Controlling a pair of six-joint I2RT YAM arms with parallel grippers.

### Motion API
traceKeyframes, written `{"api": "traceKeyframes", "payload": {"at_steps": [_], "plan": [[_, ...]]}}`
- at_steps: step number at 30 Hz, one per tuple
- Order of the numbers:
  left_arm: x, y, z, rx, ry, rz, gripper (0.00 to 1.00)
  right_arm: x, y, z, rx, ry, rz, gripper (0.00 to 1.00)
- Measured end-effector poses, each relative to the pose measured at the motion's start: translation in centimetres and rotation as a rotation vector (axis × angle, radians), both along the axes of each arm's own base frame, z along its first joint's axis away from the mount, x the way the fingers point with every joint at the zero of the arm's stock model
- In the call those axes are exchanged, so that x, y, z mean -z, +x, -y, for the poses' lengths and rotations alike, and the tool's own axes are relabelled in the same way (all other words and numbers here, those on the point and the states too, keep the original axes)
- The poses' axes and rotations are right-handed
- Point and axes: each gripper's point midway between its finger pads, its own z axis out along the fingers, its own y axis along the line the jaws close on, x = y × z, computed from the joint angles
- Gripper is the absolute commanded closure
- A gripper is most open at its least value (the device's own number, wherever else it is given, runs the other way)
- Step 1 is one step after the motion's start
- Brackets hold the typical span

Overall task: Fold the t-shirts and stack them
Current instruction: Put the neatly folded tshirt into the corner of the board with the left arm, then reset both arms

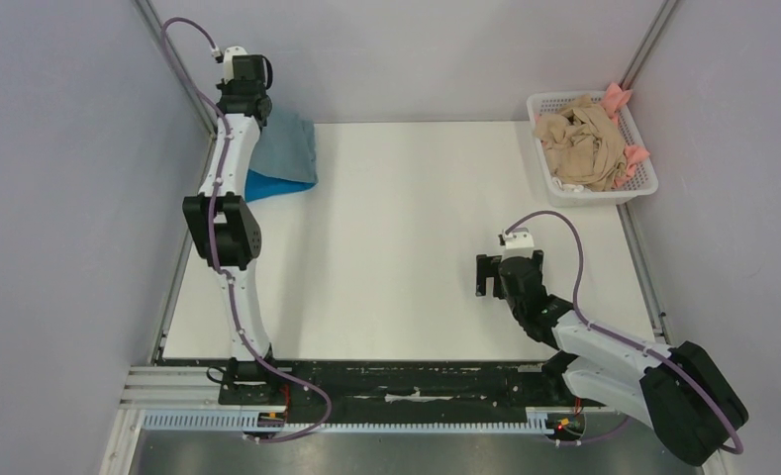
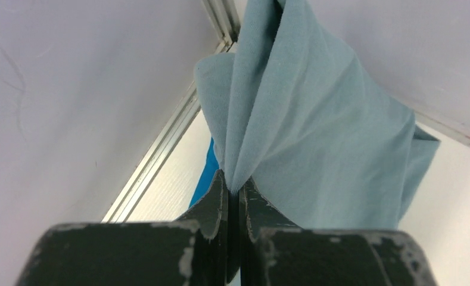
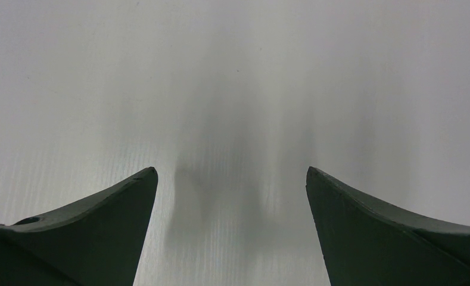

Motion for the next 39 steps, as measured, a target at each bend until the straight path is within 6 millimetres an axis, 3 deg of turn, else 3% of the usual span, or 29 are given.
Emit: {"api": "traceKeyframes", "payload": {"at_steps": [5,15,17,18,19,22,26,39], "plan": [[3.1,-0.2,-2.5,-0.009,-0.031,-0.040,0.98,0.1,0.1,0.0,0.000,-0.004,-0.007,0.02],[10.4,0.7,-5.4,0.003,-0.101,-0.113,0.97,0.0,0.2,-0.1,0.000,-0.006,-0.008,0.02],[11.4,0.7,-5.7,-0.001,-0.107,-0.127,0.85,0.2,0.2,-0.1,0.000,-0.009,-0.012,0.02],[11.8,0.7,-5.9,-0.002,-0.109,-0.132,0.75,0.2,0.2,-0.1,0.000,-0.011,-0.015,0.02],[12.2,0.6,-6.1,-0.005,-0.111,-0.139,0.60,0.3,0.2,-0.1,0.000,-0.012,-0.018,0.02],[12.9,0.4,-6.7,-0.012,-0.109,-0.153,0.32,0.4,0.2,-0.1,0.000,-0.016,-0.023,0.02],[12.9,0.2,-7.2,-0.021,-0.109,-0.153,0.20,0.2,0.3,-0.2,0.000,-0.013,-0.019,0.02],[12.7,-1.8,-6.6,-0.049,-0.161,-0.209,0.17,-1.3,0.3,-0.4,0.012,0.040,0.015,0.02]]}}
